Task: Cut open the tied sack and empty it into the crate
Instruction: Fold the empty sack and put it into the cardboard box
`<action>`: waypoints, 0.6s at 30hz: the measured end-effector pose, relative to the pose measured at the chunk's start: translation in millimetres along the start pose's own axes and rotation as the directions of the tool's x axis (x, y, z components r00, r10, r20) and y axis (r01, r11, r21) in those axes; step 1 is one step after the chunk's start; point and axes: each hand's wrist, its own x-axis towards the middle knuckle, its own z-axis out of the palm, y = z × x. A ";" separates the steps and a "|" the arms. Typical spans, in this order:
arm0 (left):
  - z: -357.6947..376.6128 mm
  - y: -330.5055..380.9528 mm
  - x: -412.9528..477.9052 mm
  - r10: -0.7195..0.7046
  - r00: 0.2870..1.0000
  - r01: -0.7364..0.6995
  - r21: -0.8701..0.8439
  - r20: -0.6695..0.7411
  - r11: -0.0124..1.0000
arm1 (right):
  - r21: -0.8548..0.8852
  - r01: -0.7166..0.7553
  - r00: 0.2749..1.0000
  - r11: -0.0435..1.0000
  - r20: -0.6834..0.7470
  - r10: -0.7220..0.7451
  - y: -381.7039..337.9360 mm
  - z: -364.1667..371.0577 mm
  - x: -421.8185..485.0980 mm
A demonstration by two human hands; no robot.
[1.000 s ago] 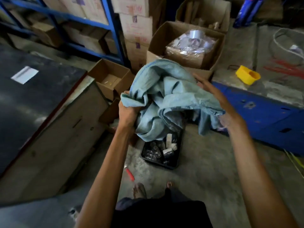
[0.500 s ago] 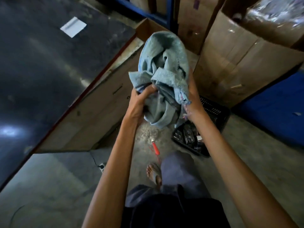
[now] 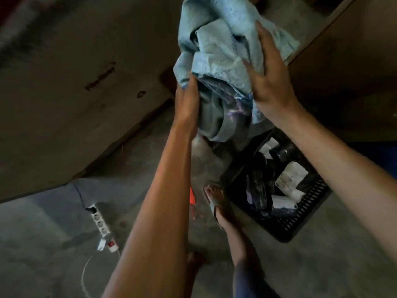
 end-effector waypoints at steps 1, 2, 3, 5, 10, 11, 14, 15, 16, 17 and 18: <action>7.2 -33.4 45.0 -0.041 0.999 0.041 0.020 -0.013 0.999 | -0.077 -0.057 0.998 0.995 0.027 0.059 39.3 12.9 9.3; 16.0 -58.1 77.0 -0.069 0.998 0.069 0.057 -0.007 0.996 | -0.154 -0.113 0.991 0.982 0.048 0.121 76.6 28.1 17.4; 21.8 -93.1 121.6 -0.089 0.996 0.089 0.087 -0.008 0.992 | -0.209 -0.157 0.984 0.965 0.055 0.172 119.6 43.5 25.2; 37.7 -145.7 191.5 -0.175 0.984 0.172 0.125 0.017 0.977 | -0.310 -0.194 0.959 0.930 0.138 0.247 198.2 70.1 36.1; 66.0 -192.9 249.8 -0.212 0.967 0.127 0.463 0.138 0.877 | -0.489 -0.185 0.843 0.853 0.367 0.393 321.8 111.5 44.9; 67.6 -199.3 258.7 -0.178 0.977 0.093 0.514 0.120 0.853 | -0.508 -0.196 0.827 0.839 0.374 0.420 334.6 114.8 44.9; 68.5 -193.8 269.8 -0.194 0.978 0.120 0.558 0.075 0.821 | -0.559 -0.268 0.806 0.785 0.317 0.500 339.7 116.3 50.0; 64.9 -188.0 266.6 -0.208 0.977 0.147 0.546 0.051 0.825 | -0.581 -0.279 0.802 0.765 0.298 0.518 333.6 114.0 51.1; 60.8 -180.8 259.3 -0.207 0.977 0.150 0.544 0.045 0.825 | -0.589 -0.298 0.805 0.752 0.268 0.529 325.9 110.7 52.1; 55.6 -171.0 249.5 -0.202 0.978 0.148 0.526 0.047 0.838 | -0.595 -0.323 0.811 0.736 0.227 0.540 314.7 105.8 51.5; 50.2 -160.8 237.0 -0.172 0.984 0.120 0.519 0.053 0.847 | -0.595 -0.376 0.813 0.711 0.156 0.561 301.4 101.2 48.6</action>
